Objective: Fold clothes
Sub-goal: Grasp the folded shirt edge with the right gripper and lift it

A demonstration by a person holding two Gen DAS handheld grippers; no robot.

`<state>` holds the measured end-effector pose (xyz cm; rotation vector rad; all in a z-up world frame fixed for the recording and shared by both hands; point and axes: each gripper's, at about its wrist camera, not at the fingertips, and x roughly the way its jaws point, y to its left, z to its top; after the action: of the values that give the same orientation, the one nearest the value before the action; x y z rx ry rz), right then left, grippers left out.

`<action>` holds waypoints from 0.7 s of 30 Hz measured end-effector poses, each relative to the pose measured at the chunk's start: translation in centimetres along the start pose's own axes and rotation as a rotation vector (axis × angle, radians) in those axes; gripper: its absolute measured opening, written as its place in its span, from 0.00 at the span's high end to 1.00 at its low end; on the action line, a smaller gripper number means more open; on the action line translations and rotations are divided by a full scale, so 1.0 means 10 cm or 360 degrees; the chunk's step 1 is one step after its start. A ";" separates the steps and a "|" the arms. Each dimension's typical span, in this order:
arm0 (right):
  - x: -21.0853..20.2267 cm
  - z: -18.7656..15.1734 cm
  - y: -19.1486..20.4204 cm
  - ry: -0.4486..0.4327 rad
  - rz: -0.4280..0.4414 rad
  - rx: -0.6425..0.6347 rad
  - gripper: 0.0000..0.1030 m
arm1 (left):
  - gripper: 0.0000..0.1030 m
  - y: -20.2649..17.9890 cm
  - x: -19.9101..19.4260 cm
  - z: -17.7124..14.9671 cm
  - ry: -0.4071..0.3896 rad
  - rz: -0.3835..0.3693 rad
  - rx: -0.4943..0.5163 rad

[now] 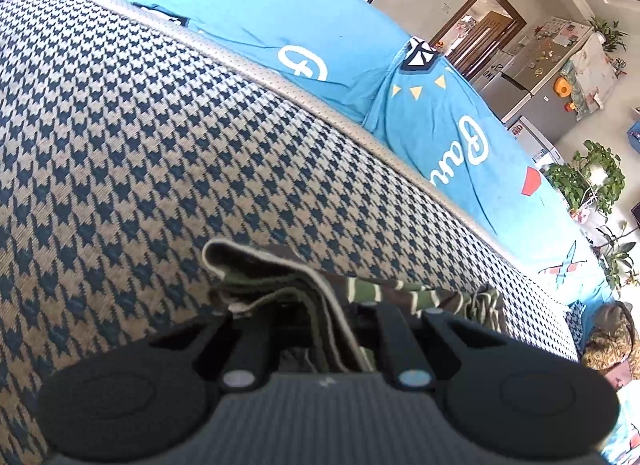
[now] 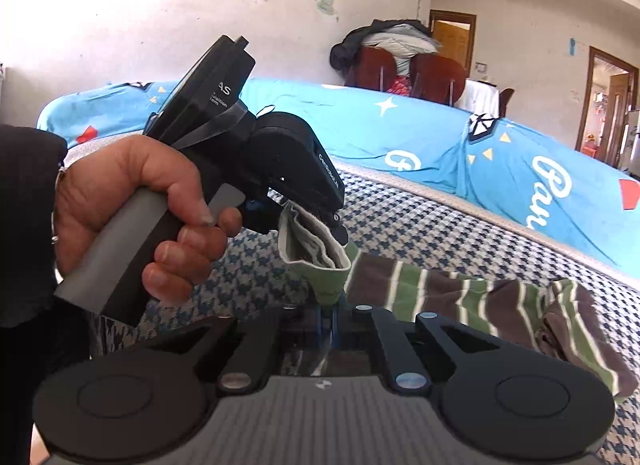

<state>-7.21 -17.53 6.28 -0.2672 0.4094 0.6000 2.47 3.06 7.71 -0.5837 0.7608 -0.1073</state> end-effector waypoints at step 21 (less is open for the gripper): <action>-0.71 -0.14 -1.23 -0.0115 -0.0580 0.0496 0.94 | 0.92 -2.00 0.75 -0.19 0.0071 -0.0169 0.0450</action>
<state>-5.64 -31.24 9.74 -0.0185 0.3673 0.1831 8.86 -16.81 12.68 -0.3530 0.7420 -0.3217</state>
